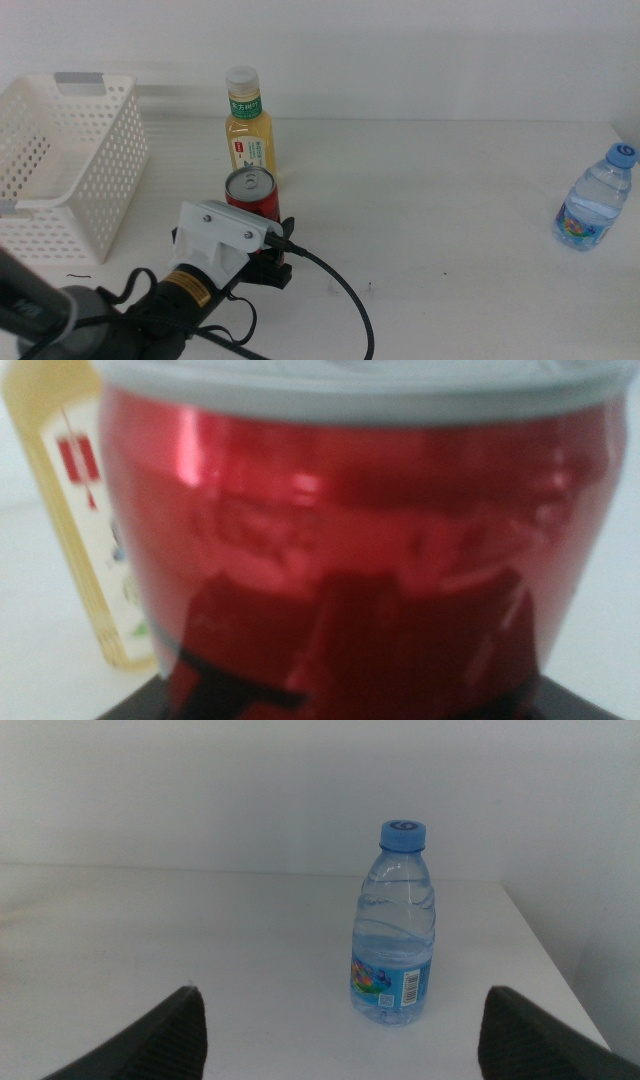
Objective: Use arms to grab the bottles and put them into the dustbin to the left of the table.
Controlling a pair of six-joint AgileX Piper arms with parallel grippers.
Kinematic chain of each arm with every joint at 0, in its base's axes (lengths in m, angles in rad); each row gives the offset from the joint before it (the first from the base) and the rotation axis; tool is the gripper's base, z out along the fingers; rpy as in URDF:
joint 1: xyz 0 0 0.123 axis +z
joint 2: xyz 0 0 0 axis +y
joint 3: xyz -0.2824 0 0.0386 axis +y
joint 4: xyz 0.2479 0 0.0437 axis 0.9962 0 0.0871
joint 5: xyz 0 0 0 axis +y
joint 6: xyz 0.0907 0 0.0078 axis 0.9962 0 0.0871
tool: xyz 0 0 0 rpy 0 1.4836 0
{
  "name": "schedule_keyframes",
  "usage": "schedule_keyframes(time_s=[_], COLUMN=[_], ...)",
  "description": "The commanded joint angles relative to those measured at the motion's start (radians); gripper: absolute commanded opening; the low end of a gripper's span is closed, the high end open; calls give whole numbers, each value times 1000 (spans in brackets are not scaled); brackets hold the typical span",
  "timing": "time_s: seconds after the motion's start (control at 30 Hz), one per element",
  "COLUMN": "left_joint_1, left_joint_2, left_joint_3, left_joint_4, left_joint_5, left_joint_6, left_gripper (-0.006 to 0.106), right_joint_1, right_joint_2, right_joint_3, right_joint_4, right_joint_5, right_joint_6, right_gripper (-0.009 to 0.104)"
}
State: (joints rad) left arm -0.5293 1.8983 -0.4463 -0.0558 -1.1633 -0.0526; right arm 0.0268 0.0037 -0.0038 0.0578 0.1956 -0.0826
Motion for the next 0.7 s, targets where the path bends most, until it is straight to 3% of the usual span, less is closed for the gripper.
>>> schedule_keyframes(time_s=[0.0, 0.33, 0.67], left_joint_1=[2, 2, 2], left_joint_2=[-59, -249, -531], left_joint_3=[16, 48, -16], left_joint_4=[-8, -4, -4], left_joint_5=[-56, 143, 646], left_joint_6=[0, 0, 0], left_gripper=[14, 14, 14], right_joint_1=[-7, -7, -7], right_joint_2=[-4, -4, -4], right_joint_3=[4, 4, 4], right_joint_4=[-4, -4, -4], right_joint_5=[-10, -10, -10], right_joint_6=[-4, -4, -4], right_gripper=[83, 83, 83])
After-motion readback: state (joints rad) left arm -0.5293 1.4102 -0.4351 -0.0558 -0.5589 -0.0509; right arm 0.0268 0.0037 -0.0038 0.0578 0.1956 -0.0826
